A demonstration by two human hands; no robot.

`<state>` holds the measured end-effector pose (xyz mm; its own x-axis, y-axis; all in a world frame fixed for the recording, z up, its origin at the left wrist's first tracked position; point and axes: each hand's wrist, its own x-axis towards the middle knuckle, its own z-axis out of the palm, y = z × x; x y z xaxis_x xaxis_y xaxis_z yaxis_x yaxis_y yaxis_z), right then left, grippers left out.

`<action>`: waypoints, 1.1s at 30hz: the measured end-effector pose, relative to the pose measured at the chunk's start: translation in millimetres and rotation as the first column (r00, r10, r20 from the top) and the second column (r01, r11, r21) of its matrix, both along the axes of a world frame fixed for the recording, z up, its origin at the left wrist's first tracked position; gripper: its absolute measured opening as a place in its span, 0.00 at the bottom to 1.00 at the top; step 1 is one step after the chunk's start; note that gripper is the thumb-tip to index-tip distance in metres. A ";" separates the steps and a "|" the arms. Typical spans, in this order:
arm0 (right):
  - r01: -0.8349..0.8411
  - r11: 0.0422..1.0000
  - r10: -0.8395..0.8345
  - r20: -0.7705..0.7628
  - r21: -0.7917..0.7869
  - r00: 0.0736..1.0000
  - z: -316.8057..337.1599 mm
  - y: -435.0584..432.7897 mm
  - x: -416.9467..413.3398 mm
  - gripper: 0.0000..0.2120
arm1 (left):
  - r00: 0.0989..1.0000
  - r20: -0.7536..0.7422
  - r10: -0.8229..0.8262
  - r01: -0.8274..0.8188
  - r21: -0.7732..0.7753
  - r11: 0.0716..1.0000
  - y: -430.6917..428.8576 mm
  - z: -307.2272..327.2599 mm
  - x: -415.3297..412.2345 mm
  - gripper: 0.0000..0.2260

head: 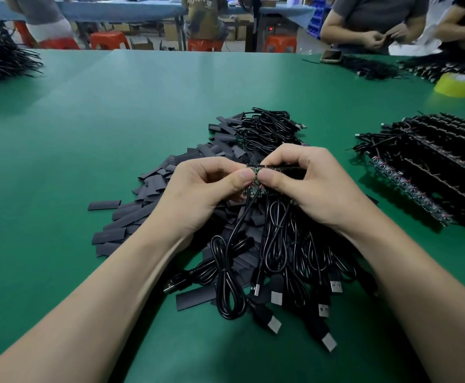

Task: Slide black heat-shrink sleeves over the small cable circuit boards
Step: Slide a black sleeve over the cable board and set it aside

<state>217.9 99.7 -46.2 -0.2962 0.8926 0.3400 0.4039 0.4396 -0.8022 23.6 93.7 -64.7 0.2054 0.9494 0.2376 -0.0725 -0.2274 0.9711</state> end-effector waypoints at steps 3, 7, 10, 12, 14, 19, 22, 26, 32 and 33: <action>-0.079 0.996 0.074 -0.081 -0.052 0.994 2.0 -1.2 4.5 0.06 | 0.996 0.048 -0.070 0.071 -0.005 0.997 -1.0 -1.3 2.8 0.02; -0.132 0.989 0.121 -0.147 -0.069 0.982 4.8 -3.8 6.3 0.05 | 0.991 0.096 -0.098 0.103 -0.051 0.993 -0.2 -2.0 4.6 0.10; -0.068 0.996 0.065 -0.067 -0.053 0.996 6.1 -4.7 9.3 0.07 | 0.990 0.127 -0.060 0.072 -0.095 0.993 0.6 0.4 3.7 0.10; 0.009 0.998 -0.010 -0.010 -0.069 1.000 6.9 -5.3 14.4 0.06 | 0.986 0.162 -0.045 0.061 -0.096 0.993 1.6 2.5 2.2 0.07; 0.131 0.991 -0.133 0.108 0.029 0.985 5.9 -5.2 18.7 0.04 | 0.983 0.181 -0.040 0.054 -0.073 0.996 1.0 5.2 2.0 0.05; 0.117 0.957 -0.162 0.151 0.266 0.975 9.1 -15.8 -6.9 0.12 | 0.974 0.223 0.046 -0.053 0.030 0.998 1.8 7.3 2.6 0.03; 0.065 0.972 -0.091 0.107 0.224 0.990 4.2 -22.8 -24.3 0.04 | 0.976 0.208 0.070 -0.090 0.093 0.992 1.4 10.6 1.4 0.03; 0.009 0.989 0.023 -0.213 0.149 0.977 8.4 -25.9 -31.4 0.10 | 0.989 0.073 0.125 -0.132 0.091 0.987 4.9 11.7 -4.5 0.12; 0.044 0.998 -0.065 -0.842 -0.049 0.535 29.7 -26.0 -8.9 0.12 | 0.597 -0.737 0.317 0.006 0.399 0.917 2.7 3.5 -9.9 0.09; 0.130 0.991 -0.086 -0.837 -0.018 0.541 31.9 -24.6 -5.0 0.12 | 0.502 -0.807 0.311 0.037 0.380 0.924 1.1 3.4 -8.8 0.11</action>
